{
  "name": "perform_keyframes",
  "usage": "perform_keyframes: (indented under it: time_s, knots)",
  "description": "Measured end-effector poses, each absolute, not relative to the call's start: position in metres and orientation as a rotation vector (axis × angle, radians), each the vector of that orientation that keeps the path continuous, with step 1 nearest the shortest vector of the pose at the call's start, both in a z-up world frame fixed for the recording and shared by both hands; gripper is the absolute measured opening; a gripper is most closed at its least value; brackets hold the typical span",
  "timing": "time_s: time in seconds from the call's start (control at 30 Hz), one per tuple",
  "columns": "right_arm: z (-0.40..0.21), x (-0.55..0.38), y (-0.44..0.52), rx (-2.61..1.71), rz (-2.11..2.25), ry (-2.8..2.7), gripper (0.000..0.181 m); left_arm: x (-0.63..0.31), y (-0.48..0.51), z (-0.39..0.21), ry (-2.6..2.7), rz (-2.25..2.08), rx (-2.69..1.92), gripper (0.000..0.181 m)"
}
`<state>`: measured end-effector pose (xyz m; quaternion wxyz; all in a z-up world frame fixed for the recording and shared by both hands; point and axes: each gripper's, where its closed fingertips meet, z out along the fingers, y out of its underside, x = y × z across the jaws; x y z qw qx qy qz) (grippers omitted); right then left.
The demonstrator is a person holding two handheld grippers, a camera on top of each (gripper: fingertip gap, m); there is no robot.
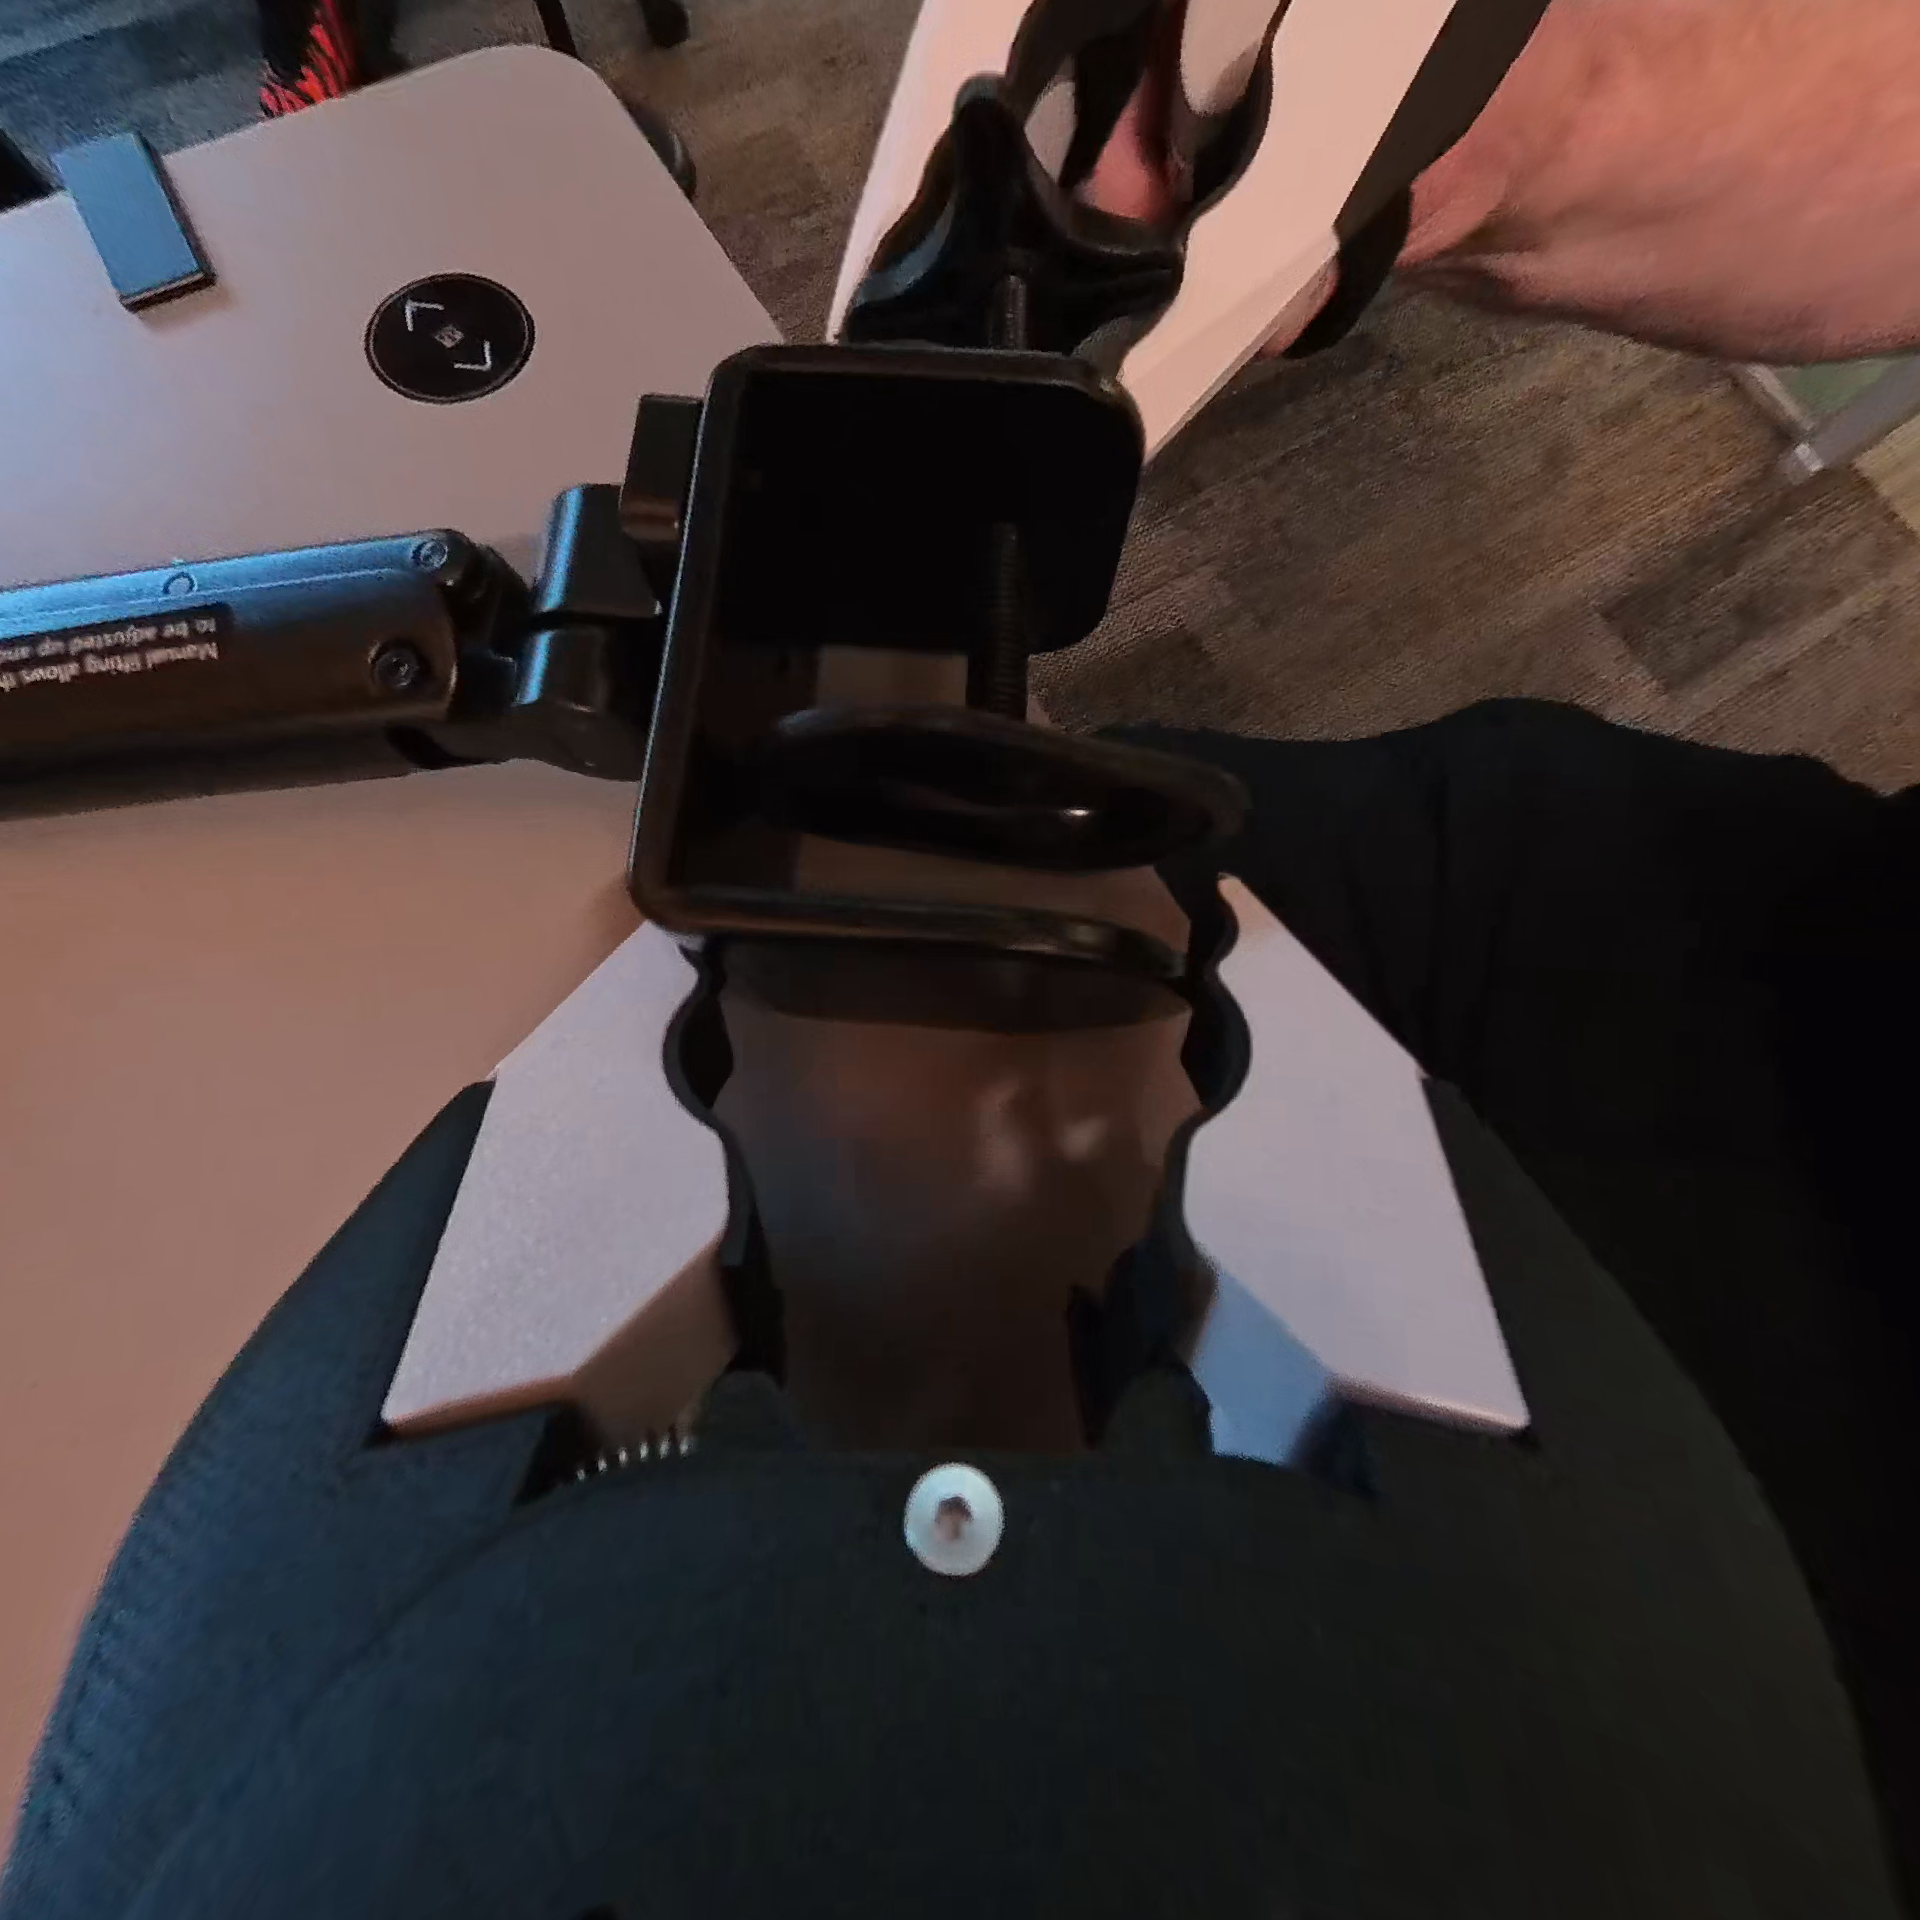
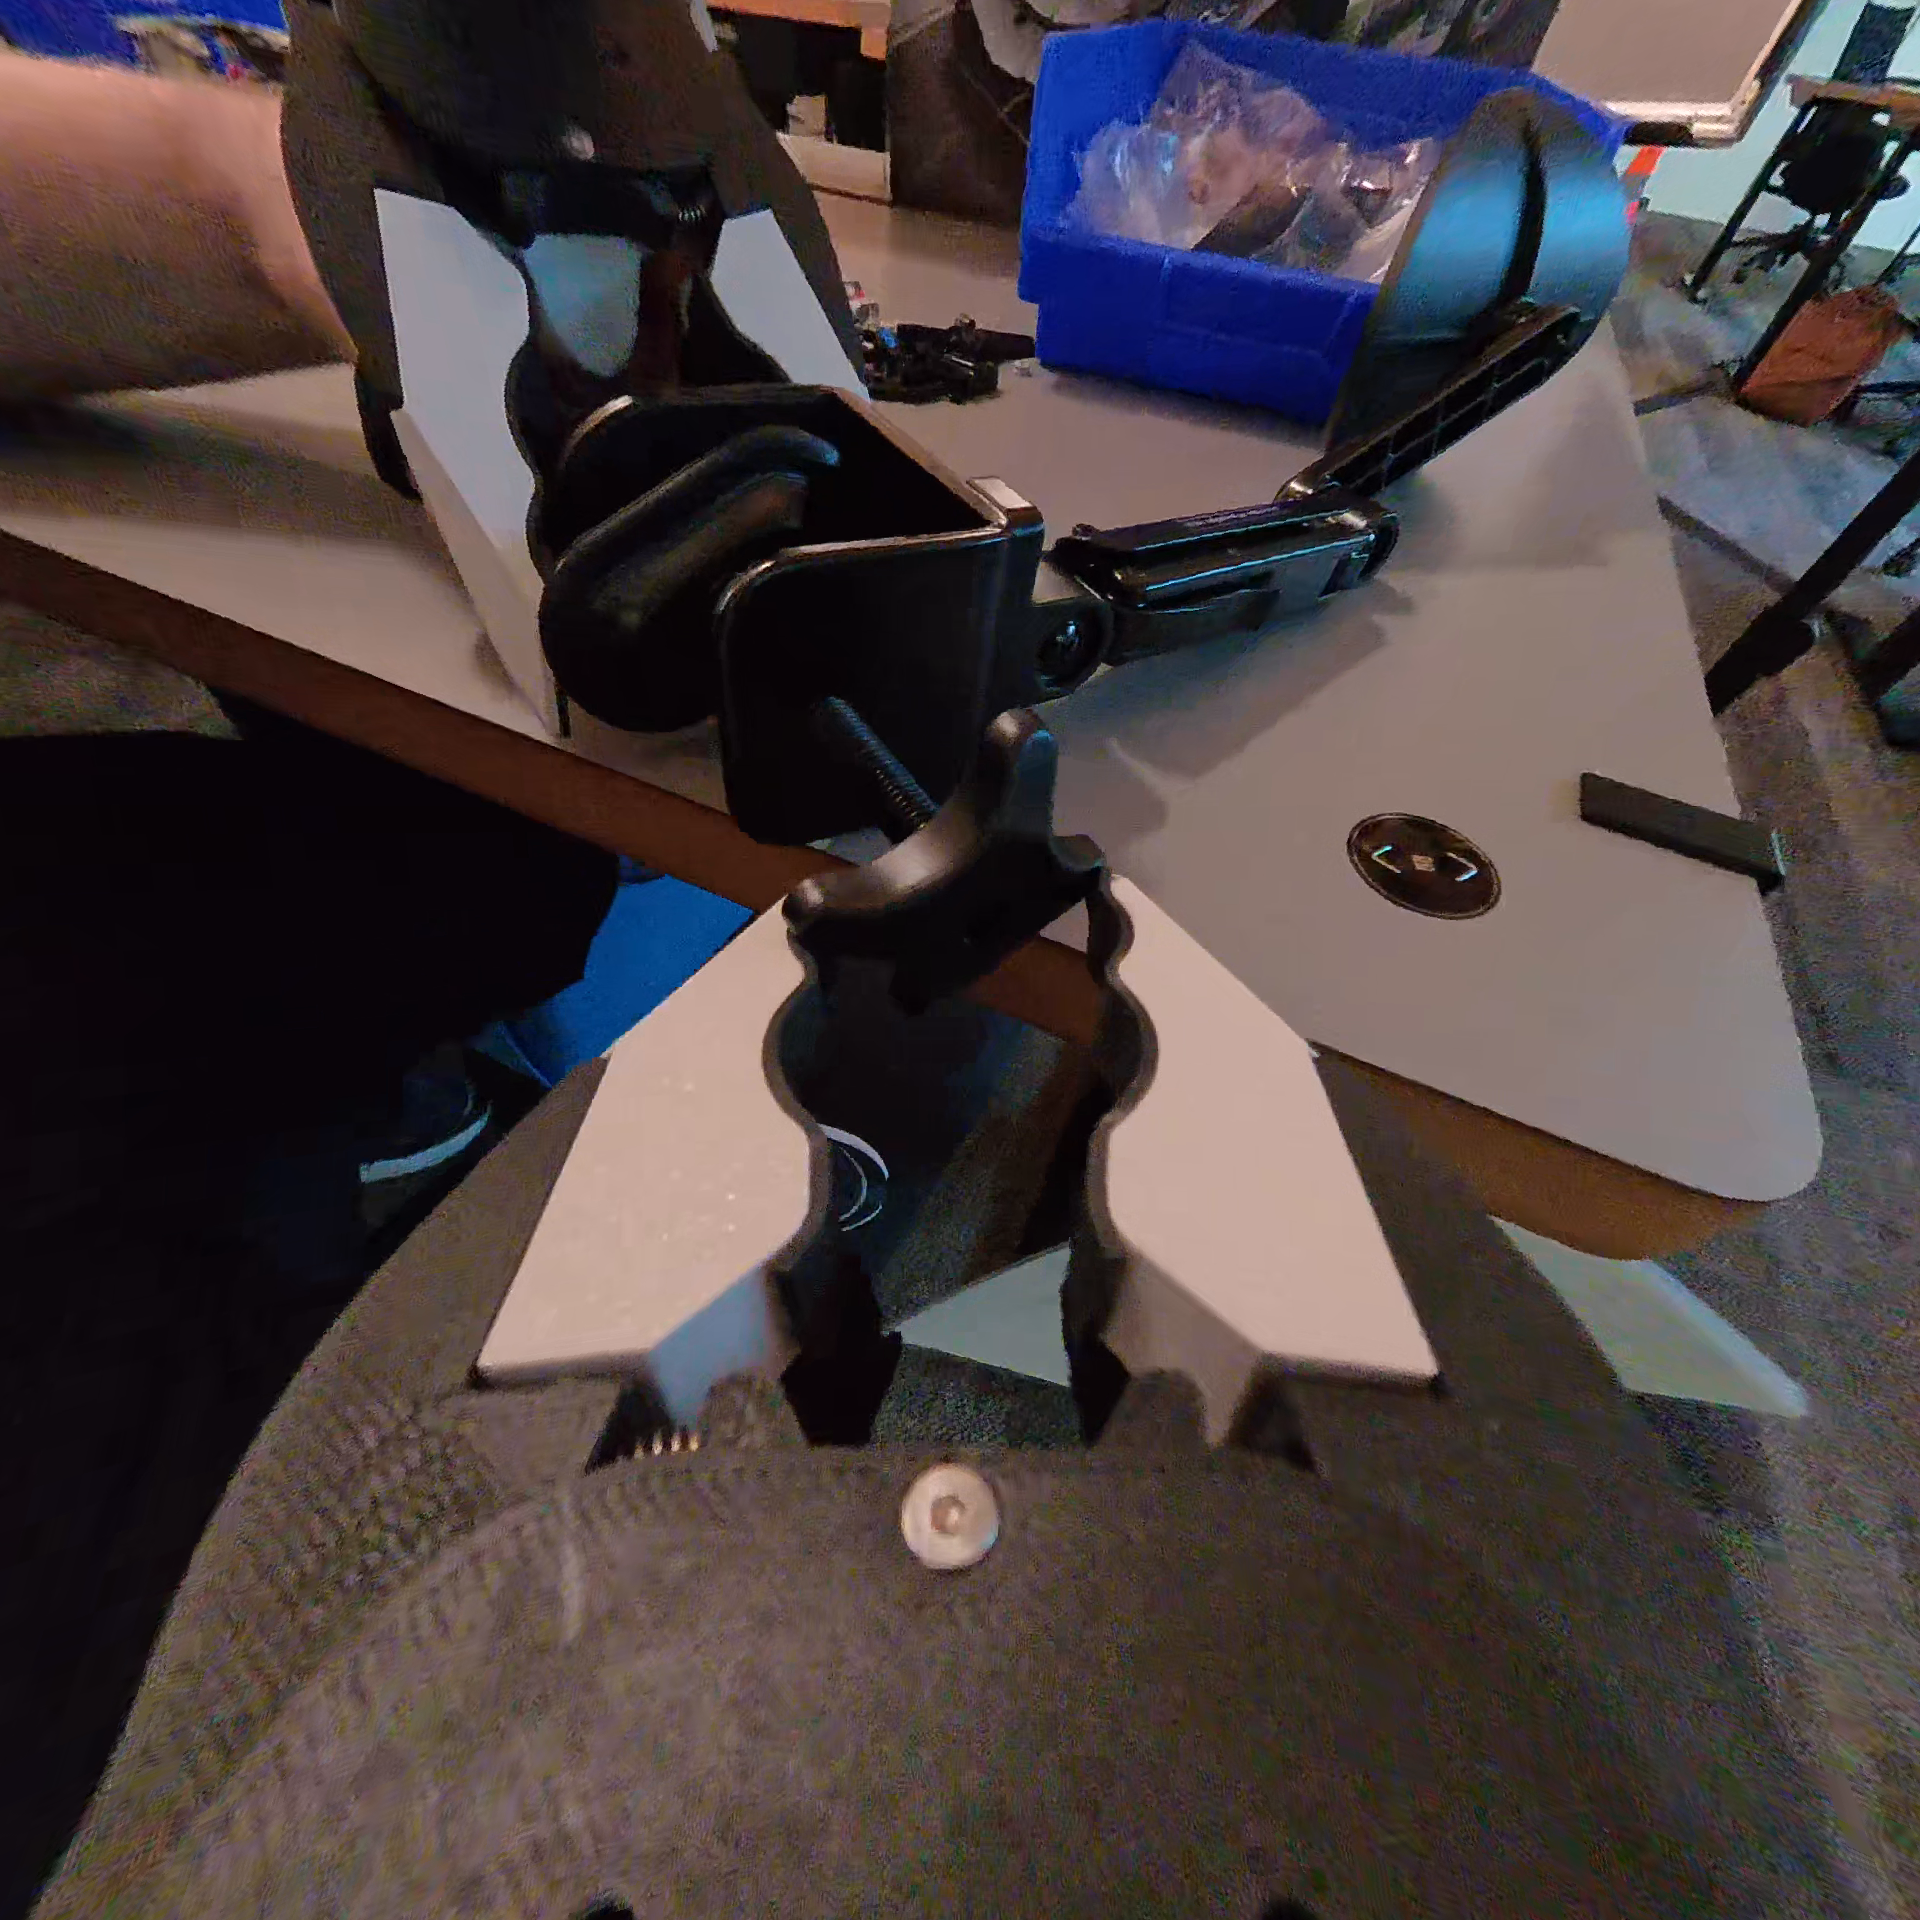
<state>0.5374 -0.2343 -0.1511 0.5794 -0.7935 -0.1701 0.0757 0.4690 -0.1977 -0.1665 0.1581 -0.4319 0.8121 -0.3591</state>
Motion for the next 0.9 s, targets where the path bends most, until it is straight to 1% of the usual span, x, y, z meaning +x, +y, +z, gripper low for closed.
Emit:
perform_keyframes:
  time_s: [0.17,0.5,0.9]
  knots:
    - [-0.155,0.535,-0.233,-1.868,0.280,-0.290,0.045,0.468,-0.197,-0.162,2.332,-1.017,-1.256,0.088]
    - [-0.169,0.510,-0.235,-1.843,0.269,-0.200,0.038,0.448,-0.191,-0.139,2.644,-0.584,-1.229,0.086]
    - [-0.187,0.475,-0.243,-1.699,0.595,0.019,0.039,0.436,-0.197,-0.131,2.915,-0.172,-1.130,0.087]
